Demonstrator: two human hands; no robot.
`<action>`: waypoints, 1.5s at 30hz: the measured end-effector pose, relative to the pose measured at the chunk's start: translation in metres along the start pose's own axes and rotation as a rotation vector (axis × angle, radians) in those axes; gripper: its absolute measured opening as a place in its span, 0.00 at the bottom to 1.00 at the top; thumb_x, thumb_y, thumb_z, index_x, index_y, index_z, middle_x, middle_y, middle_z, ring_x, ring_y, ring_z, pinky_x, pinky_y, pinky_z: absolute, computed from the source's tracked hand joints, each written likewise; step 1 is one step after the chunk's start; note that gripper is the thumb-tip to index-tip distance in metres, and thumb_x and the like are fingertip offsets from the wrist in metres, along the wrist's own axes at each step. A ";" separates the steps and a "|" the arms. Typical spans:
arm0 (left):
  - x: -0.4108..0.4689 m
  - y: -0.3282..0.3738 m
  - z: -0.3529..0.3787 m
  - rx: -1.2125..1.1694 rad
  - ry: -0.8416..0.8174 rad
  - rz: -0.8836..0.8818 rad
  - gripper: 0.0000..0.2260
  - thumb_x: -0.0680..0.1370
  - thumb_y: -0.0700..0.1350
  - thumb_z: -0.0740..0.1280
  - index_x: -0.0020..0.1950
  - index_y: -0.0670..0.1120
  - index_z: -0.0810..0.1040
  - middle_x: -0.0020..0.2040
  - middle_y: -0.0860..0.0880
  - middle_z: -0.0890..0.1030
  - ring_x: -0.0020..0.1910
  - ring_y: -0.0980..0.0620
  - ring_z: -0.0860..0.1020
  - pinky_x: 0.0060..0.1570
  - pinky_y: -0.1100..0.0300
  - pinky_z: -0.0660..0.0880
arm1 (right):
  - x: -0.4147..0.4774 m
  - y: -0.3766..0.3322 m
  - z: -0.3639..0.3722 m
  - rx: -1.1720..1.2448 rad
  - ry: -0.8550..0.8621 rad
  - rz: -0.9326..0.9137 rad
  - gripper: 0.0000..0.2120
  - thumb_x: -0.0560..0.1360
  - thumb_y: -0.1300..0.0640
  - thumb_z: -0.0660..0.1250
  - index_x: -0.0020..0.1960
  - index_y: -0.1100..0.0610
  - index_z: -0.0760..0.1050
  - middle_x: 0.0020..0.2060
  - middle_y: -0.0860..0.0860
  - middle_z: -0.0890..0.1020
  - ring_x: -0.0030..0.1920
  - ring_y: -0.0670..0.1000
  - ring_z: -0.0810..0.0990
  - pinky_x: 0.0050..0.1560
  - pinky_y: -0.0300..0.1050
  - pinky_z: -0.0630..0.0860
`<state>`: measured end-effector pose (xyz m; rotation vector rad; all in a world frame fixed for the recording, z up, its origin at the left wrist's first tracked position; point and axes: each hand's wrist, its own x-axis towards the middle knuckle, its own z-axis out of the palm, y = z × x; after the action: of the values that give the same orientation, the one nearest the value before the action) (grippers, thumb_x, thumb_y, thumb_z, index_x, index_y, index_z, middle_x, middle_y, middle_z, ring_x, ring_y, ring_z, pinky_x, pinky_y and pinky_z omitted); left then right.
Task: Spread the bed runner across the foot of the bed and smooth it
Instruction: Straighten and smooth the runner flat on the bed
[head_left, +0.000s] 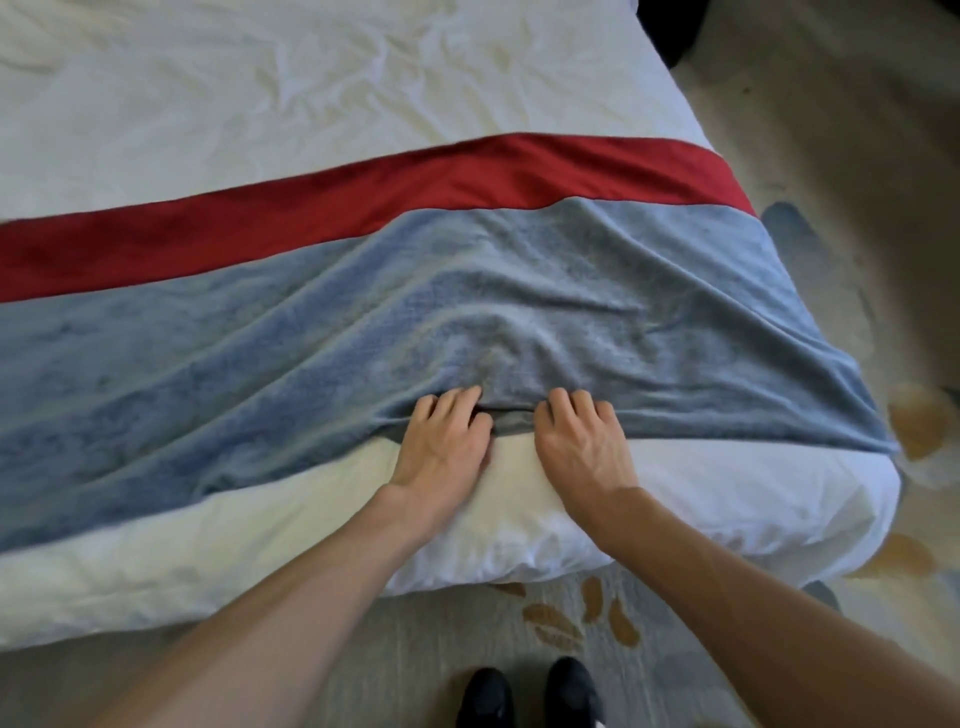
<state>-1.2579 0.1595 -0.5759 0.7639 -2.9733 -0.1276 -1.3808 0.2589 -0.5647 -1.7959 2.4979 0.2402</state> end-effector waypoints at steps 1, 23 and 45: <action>-0.001 0.001 0.000 0.019 0.018 -0.004 0.03 0.73 0.39 0.70 0.43 0.40 0.80 0.58 0.37 0.78 0.56 0.39 0.77 0.54 0.45 0.72 | -0.002 0.001 0.002 0.005 0.009 -0.005 0.13 0.71 0.71 0.59 0.53 0.63 0.73 0.50 0.58 0.75 0.49 0.60 0.73 0.50 0.53 0.71; -0.057 -0.060 -0.012 0.084 -0.004 -0.047 0.14 0.65 0.41 0.73 0.49 0.40 0.80 0.56 0.38 0.77 0.53 0.39 0.78 0.55 0.45 0.73 | 0.008 -0.065 -0.013 0.091 0.174 -0.358 0.09 0.59 0.68 0.70 0.37 0.59 0.76 0.39 0.55 0.77 0.38 0.55 0.75 0.35 0.45 0.70; -0.092 -0.079 -0.005 0.046 -0.132 -0.015 0.18 0.62 0.30 0.76 0.49 0.42 0.79 0.63 0.38 0.76 0.63 0.38 0.74 0.57 0.37 0.72 | 0.001 -0.066 -0.001 0.248 0.120 -0.414 0.09 0.57 0.69 0.71 0.32 0.58 0.75 0.30 0.53 0.76 0.30 0.54 0.73 0.31 0.47 0.72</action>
<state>-1.1397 0.1348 -0.5824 0.8135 -3.1055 -0.1160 -1.3182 0.2370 -0.5697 -2.2034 2.0391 -0.1937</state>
